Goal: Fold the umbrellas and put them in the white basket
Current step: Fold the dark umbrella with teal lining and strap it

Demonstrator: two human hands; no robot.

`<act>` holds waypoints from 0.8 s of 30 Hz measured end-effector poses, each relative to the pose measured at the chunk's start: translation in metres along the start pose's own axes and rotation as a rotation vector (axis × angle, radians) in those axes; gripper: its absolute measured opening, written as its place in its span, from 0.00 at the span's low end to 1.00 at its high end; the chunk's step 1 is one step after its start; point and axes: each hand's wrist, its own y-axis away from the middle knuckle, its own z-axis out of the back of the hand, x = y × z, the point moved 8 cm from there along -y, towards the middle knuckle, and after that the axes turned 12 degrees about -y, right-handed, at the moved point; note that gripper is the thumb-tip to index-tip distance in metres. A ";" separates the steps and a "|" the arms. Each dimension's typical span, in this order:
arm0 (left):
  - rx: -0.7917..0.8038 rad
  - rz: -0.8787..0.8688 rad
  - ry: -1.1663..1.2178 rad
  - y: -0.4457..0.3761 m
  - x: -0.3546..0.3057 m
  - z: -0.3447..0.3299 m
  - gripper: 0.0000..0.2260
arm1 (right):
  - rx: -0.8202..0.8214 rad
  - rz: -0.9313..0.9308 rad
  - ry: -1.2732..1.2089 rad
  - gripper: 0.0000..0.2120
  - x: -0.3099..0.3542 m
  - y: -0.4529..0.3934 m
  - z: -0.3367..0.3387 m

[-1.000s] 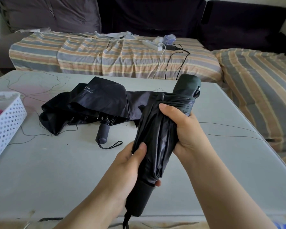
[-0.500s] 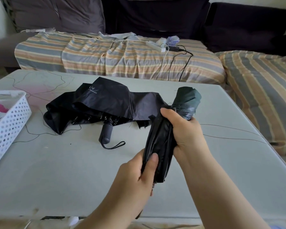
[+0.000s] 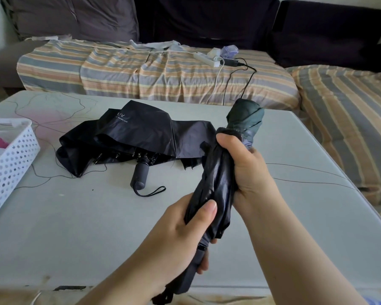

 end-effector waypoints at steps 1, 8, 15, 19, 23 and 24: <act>-0.064 -0.018 -0.078 0.001 0.000 0.004 0.11 | -0.014 0.014 0.035 0.06 -0.001 0.000 0.001; -0.161 -0.065 -0.290 0.002 0.006 0.004 0.12 | -0.113 0.019 0.064 0.08 -0.004 0.000 0.007; -0.132 -0.035 -0.074 -0.012 0.003 0.024 0.17 | -0.042 -0.013 0.008 0.08 -0.015 0.000 -0.001; -0.217 -0.064 -0.047 -0.010 -0.008 0.032 0.17 | 0.002 -0.052 0.009 0.07 -0.028 0.004 -0.008; -0.279 -0.116 -0.098 -0.006 -0.016 0.039 0.15 | 0.022 -0.060 -0.006 0.06 -0.031 0.007 -0.012; -0.289 -0.128 -0.093 -0.005 -0.016 0.040 0.18 | 0.031 -0.058 -0.009 0.06 -0.031 0.008 -0.013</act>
